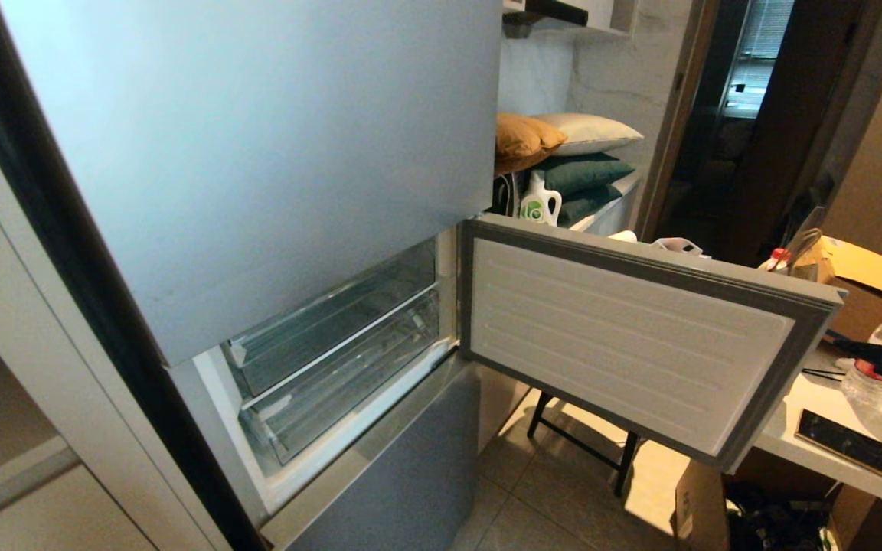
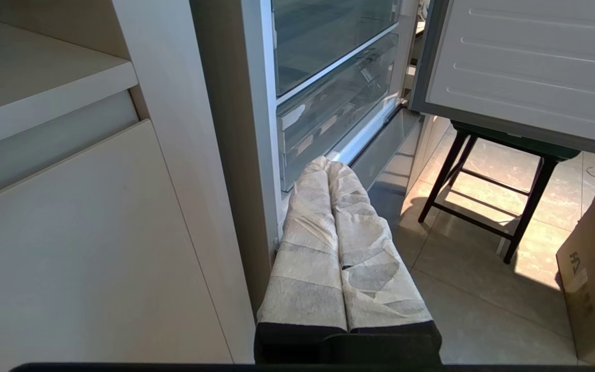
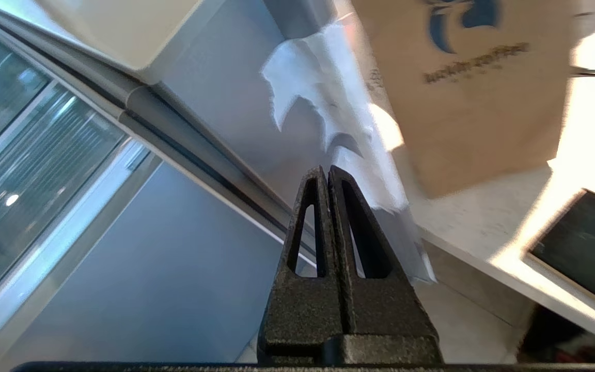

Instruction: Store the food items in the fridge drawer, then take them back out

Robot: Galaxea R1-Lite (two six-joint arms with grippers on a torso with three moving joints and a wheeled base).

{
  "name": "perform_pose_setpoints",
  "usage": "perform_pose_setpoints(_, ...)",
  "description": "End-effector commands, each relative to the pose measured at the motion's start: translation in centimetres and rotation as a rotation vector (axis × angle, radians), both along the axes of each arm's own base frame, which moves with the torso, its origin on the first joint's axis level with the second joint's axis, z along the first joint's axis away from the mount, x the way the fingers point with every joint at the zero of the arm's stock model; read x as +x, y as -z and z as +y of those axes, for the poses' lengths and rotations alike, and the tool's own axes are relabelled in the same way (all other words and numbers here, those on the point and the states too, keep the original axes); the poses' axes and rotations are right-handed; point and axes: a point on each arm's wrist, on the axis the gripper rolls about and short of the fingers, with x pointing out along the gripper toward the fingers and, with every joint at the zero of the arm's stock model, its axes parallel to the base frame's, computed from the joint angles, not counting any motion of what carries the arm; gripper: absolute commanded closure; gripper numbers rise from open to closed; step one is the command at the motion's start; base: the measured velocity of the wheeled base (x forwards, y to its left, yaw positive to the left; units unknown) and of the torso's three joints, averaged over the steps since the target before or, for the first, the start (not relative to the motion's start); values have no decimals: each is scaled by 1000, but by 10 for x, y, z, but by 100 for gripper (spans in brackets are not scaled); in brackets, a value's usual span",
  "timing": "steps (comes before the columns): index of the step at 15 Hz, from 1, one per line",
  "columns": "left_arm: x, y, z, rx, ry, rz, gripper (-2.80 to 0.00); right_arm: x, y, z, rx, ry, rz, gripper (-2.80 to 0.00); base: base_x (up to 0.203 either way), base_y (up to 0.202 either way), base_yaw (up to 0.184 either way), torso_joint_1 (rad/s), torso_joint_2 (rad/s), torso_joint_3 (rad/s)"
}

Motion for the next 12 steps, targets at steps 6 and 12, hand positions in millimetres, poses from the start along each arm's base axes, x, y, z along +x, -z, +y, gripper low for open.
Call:
perform_pose_setpoints(6,1,3,0,0,0,12,0,12,-5,-22,-75,157,-4,0,0,0,0,0,0,0)
perform_pose_setpoints(12,1,3,0,0,0,12,0,39,10,-42,-63,114,-17,0,0,0,0,0,0,0)
